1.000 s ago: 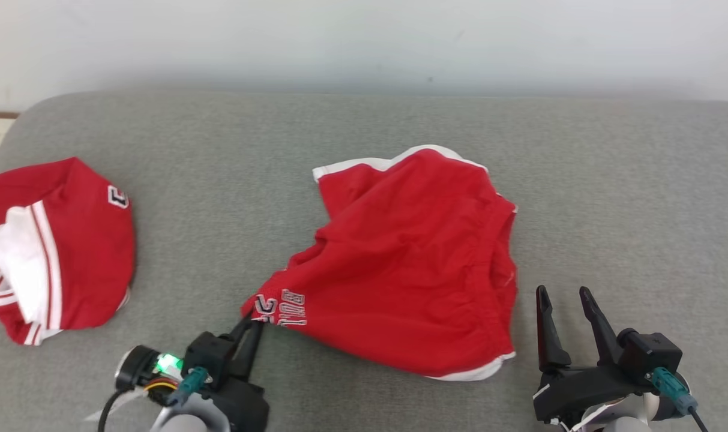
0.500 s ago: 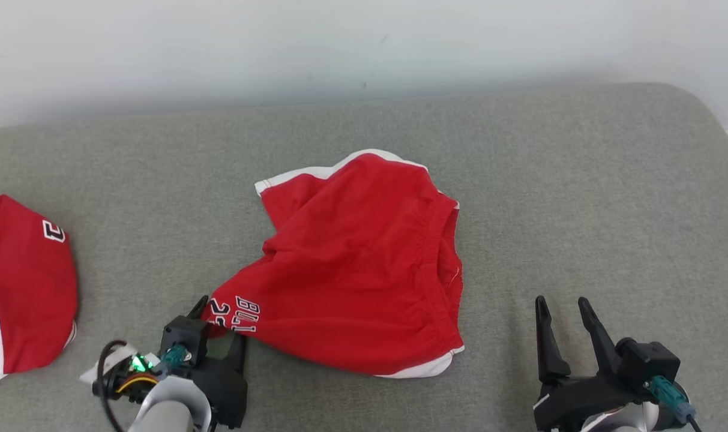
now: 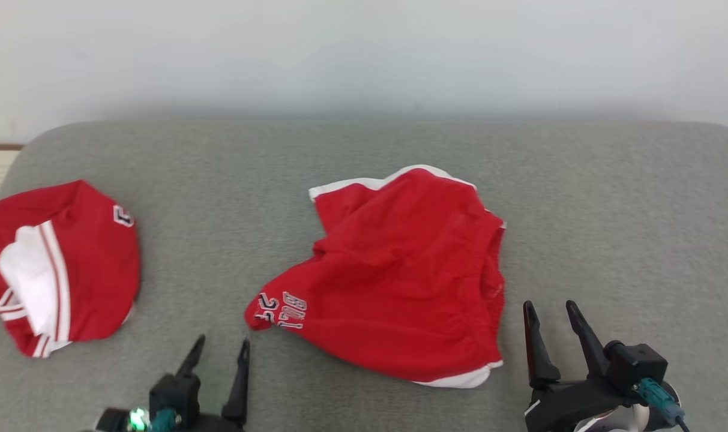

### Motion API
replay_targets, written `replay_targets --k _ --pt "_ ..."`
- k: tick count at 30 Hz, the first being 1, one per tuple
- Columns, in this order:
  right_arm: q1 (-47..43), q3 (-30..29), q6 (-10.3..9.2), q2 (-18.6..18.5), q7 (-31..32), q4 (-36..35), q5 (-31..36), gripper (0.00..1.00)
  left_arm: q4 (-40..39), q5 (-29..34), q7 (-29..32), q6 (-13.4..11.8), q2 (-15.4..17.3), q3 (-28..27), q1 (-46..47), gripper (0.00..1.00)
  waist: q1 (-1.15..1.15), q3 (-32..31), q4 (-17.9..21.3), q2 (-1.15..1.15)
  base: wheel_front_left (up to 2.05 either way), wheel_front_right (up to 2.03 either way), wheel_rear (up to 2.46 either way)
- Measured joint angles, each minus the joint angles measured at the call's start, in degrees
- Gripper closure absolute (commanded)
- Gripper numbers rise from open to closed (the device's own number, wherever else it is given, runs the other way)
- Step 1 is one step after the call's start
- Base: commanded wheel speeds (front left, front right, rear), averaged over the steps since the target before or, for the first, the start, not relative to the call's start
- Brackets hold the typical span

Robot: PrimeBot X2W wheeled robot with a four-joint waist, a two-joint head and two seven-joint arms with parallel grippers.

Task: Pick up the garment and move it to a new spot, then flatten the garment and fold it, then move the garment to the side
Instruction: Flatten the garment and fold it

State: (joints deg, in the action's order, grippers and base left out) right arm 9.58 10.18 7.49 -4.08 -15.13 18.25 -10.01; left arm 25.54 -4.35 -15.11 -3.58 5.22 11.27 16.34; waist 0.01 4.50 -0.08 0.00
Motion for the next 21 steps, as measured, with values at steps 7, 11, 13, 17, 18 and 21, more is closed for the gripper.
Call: replay_targets --k 7,11,13,17,18,21 --pt "0.2 0.7 0.0 -1.0 0.0 1.3 -0.4 0.0 -5.2 0.0 0.0 0.0 -0.7 -0.8 -5.3 0.0 0.0 -0.5 -3.8 0.0 0.0 0.0 0.0" --pt "0.5 0.6 0.0 -1.3 0.0 3.2 -0.5 0.0 -7.2 0.0 0.0 0.1 -1.2 -1.4 -7.0 0.0 0.0 -0.6 -6.5 0.0 0.0 0.0 0.0" --pt "0.6 0.5 0.0 -1.5 0.0 4.3 -0.6 0.0 -7.4 0.0 0.0 0.5 -1.5 -1.4 -7.2 0.0 0.0 -0.5 -7.7 0.0 0.0 0.0 0.0" --pt "1.9 0.6 0.0 -1.5 0.0 7.3 -0.8 0.0 -7.7 -0.2 0.0 0.5 -1.8 -1.8 -8.0 0.0 0.0 0.1 -9.8 0.0 0.0 0.0 0.0" --pt "1.9 0.6 0.0 -1.5 0.0 8.4 -0.9 0.0 -7.7 -0.2 0.0 0.7 -1.8 -1.9 -8.2 0.0 0.0 0.3 -10.2 0.0 0.0 0.0 0.0" --pt "2.7 0.6 0.0 -1.4 0.0 11.6 -1.4 0.0 -8.0 -0.2 0.0 0.9 -2.0 -2.0 -8.1 0.0 0.0 1.1 -10.9 0.0 0.0 0.0 0.0"
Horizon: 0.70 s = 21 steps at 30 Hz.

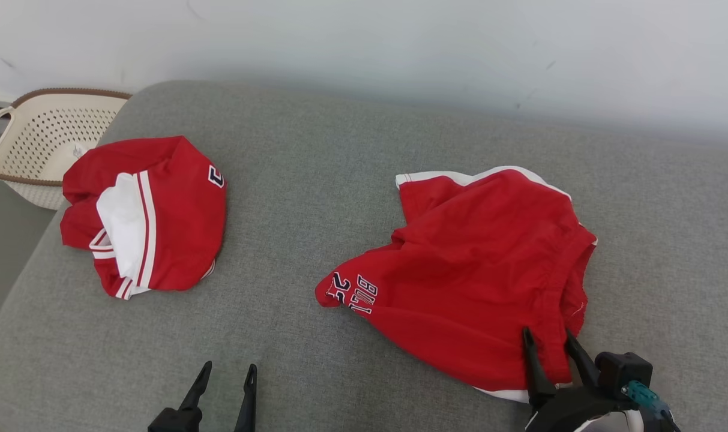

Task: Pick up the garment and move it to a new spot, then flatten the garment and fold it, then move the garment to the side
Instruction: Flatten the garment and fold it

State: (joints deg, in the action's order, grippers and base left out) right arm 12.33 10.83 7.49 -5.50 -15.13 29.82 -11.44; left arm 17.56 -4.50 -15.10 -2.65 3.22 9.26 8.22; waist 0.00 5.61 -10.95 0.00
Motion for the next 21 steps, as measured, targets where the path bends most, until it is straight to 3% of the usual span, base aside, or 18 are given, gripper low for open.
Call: replay_targets --k 5,6,7,8,9,10,11,21 --pt "2.0 0.3 0.0 0.1 0.0 2.6 -0.9 0.0 -0.4 0.0 0.0 0.1 -0.1 -0.3 0.0 0.0 -0.01 1.1 -0.4 0.0 0.0 0.0 0.0" --pt "2.3 0.5 0.0 0.1 0.0 2.8 -1.1 0.05 -0.5 0.0 0.0 0.1 -0.1 -0.3 0.1 0.0 0.0 1.3 -0.4 0.0 0.0 0.0 0.0" --pt "2.4 0.8 0.0 0.0 0.0 2.9 -1.3 0.22 -0.7 0.0 0.0 0.2 -0.2 -0.3 0.2 0.0 -0.01 1.4 -0.4 0.0 0.0 0.0 0.0" --pt "2.5 1.2 0.0 -0.1 0.0 2.7 -1.6 0.53 -0.8 0.0 0.0 0.3 -0.2 -0.3 0.2 0.0 -0.01 1.5 -0.4 0.0 0.0 0.0 0.0" --pt "2.5 1.4 0.0 -0.1 0.0 2.4 -1.8 0.63 -0.9 0.0 0.0 0.3 -0.2 -0.3 0.3 0.0 -0.01 1.6 -0.3 0.0 0.0 0.0 0.0" --pt "2.6 1.5 0.0 -0.2 0.0 1.9 -1.9 0.85 -1.0 0.0 0.0 0.4 -0.2 -0.2 0.3 0.0 -0.01 1.7 -0.3 0.0 0.0 0.0 0.0" --pt "2.6 1.7 0.0 -0.2 0.0 1.3 -2.2 1.0 -1.1 -0.1 0.0 0.5 -0.2 -0.1 0.4 0.0 -0.01 1.8 -0.2 0.0 0.0 0.0 0.0" --pt "7.2 3.1 0.0 -2.3 0.0 -1.4 -3.9 1.0 -1.2 -1.1 0.0 0.6 -0.3 2.2 0.6 0.0 -0.01 2.6 -0.1 0.0 0.0 0.0 0.0"
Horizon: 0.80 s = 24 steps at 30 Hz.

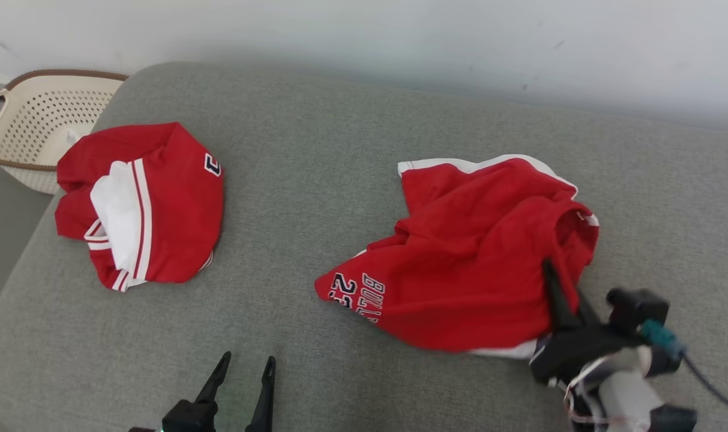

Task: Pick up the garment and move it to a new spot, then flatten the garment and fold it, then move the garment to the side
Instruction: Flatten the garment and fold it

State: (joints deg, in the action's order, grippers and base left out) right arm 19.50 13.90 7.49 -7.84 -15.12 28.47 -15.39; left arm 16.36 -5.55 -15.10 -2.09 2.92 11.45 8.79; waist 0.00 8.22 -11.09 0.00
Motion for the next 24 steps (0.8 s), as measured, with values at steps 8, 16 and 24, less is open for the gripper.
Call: replay_targets --k 8,16,24 --pt "10.8 -3.5 0.0 -4.7 0.0 5.2 -0.2 1.0 0.1 -1.9 0.0 -0.4 0.0 3.5 2.0 0.0 0.0 1.2 -3.2 0.0 0.0 0.0 0.0" --pt "19.2 -7.8 0.0 -7.9 0.0 15.2 3.3 1.0 0.3 -3.1 0.0 -1.1 0.0 5.7 2.2 0.0 0.0 2.6 -8.0 0.0 0.0 0.0 0.0" --pt "26.5 -14.9 0.0 -10.4 0.0 27.0 9.2 0.71 -0.1 -4.0 0.0 -1.8 0.0 8.2 3.3 0.0 0.0 4.6 -12.6 0.0 0.0 0.0 0.0"
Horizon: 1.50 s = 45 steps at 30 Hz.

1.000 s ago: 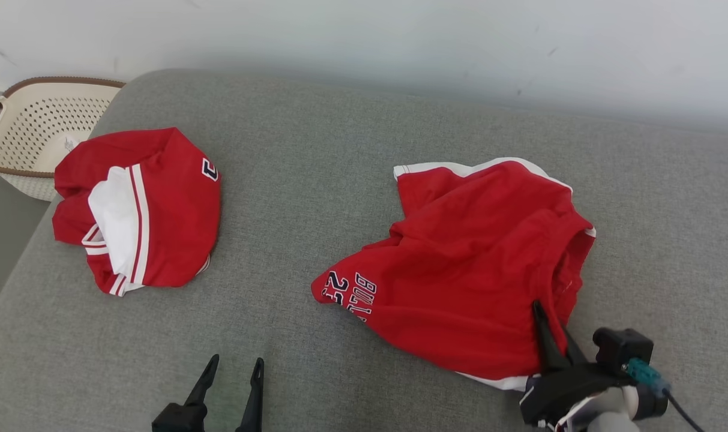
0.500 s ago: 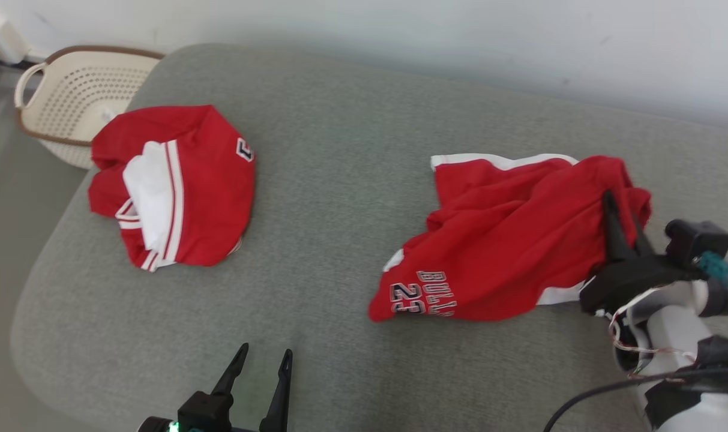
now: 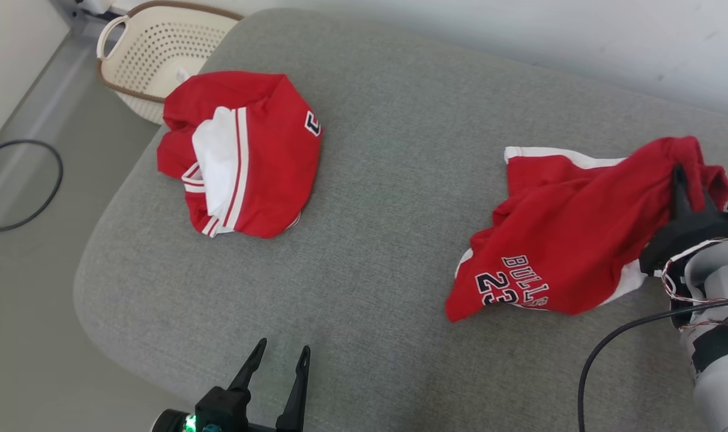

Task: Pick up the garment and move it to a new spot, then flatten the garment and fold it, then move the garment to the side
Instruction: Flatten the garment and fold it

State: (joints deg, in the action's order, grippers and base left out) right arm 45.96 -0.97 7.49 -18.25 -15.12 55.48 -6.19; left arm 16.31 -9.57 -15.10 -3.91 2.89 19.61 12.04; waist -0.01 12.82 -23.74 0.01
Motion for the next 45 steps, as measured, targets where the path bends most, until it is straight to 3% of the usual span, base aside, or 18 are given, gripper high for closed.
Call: replay_targets --k 1,11,28,36,45 --pt "0.2 -0.9 0.0 0.0 0.0 0.5 0.8 0.0 -0.1 0.0 0.0 -0.1 0.0 0.2 0.0 0.0 0.0 0.1 -0.3 0.0 0.0 0.0 0.0" --pt "-6.7 -4.6 0.0 3.4 0.0 -9.2 4.0 0.0 -0.7 0.4 0.0 0.3 0.0 0.1 0.0 0.0 0.01 -0.9 1.9 0.0 0.0 0.0 0.0" --pt "-32.1 -0.3 0.0 10.4 0.0 -30.5 -0.3 0.0 0.1 1.5 0.0 2.4 0.0 -2.0 -1.7 0.0 0.01 -6.9 16.2 0.0 0.0 0.0 0.0" --pt "-38.0 1.3 0.0 12.3 0.0 -33.9 -1.2 0.0 0.4 1.0 0.0 4.3 0.0 -1.1 -1.2 0.0 0.01 -8.4 21.6 -0.01 0.0 0.0 0.0" --pt "-38.2 1.5 0.0 12.7 0.0 -35.3 -1.4 0.0 1.9 1.5 0.0 5.3 0.0 -1.3 2.1 0.0 0.01 -7.6 27.9 -0.01 0.0 0.0 0.0"
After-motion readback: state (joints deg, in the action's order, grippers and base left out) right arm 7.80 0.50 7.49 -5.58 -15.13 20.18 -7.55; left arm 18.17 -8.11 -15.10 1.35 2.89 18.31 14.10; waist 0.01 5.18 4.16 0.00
